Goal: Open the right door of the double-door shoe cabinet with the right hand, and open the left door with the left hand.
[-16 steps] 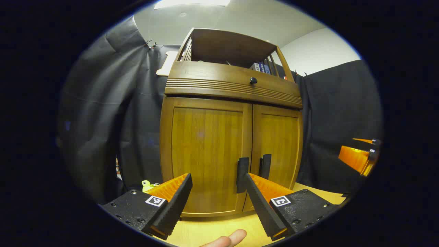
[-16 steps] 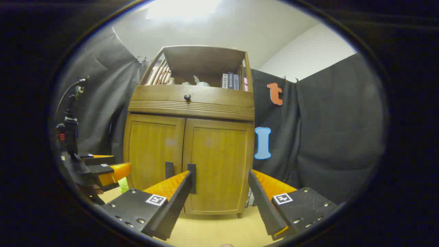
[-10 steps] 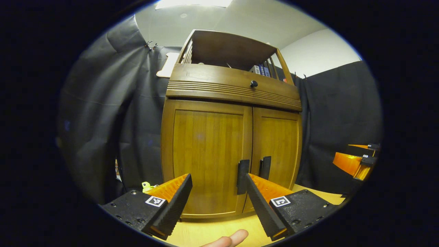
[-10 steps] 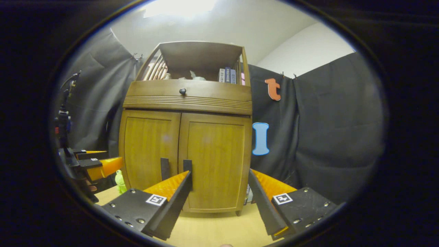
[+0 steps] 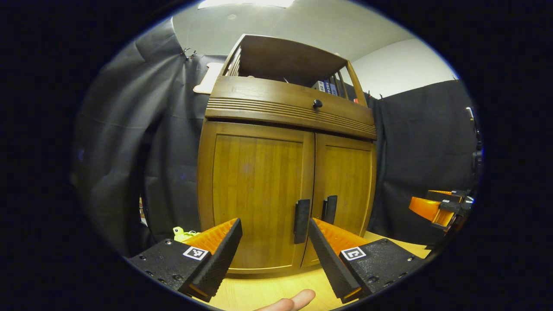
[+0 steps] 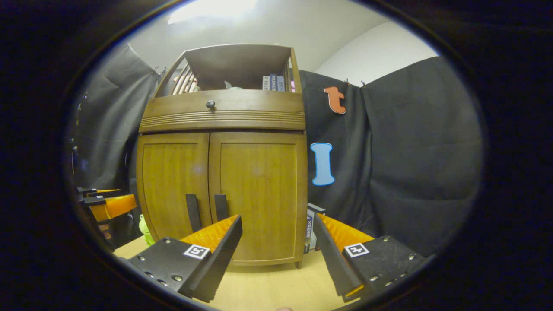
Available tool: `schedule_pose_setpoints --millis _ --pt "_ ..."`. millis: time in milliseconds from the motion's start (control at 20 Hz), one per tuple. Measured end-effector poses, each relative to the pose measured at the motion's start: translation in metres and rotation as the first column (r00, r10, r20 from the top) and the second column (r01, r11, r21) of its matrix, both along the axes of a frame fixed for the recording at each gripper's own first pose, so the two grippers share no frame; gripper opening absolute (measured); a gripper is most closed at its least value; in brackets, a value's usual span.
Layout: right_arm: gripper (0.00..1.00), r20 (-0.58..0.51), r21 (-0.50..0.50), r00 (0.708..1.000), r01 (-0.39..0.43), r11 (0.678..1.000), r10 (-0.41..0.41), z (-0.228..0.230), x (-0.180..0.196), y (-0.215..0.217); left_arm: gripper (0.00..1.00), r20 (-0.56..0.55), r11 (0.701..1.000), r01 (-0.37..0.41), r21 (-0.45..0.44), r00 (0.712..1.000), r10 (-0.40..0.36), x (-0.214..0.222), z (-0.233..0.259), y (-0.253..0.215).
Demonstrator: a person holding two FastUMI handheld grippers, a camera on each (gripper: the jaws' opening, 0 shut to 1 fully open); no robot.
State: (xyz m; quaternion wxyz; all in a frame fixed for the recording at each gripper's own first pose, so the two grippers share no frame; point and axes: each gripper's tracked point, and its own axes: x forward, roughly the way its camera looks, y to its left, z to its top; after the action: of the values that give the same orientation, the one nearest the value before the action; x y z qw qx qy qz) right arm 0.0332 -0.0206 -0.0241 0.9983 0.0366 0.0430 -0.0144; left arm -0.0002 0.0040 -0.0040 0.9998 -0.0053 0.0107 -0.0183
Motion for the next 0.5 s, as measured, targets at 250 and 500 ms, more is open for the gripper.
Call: schedule_pose_setpoints --millis 250,500 --pt "0.97 -0.012 0.045 0.998 -0.054 0.998 0.054 -0.009 0.037 0.009 0.92 -0.012 1.000 0.005 0.021 1.000 -0.005 0.005 -0.007 -0.005" --pt "0.98 -0.018 0.049 0.997 -0.078 0.996 0.079 -0.020 0.051 0.018 0.92 -0.024 0.999 0.006 0.032 1.000 -0.006 0.008 -0.011 -0.008"
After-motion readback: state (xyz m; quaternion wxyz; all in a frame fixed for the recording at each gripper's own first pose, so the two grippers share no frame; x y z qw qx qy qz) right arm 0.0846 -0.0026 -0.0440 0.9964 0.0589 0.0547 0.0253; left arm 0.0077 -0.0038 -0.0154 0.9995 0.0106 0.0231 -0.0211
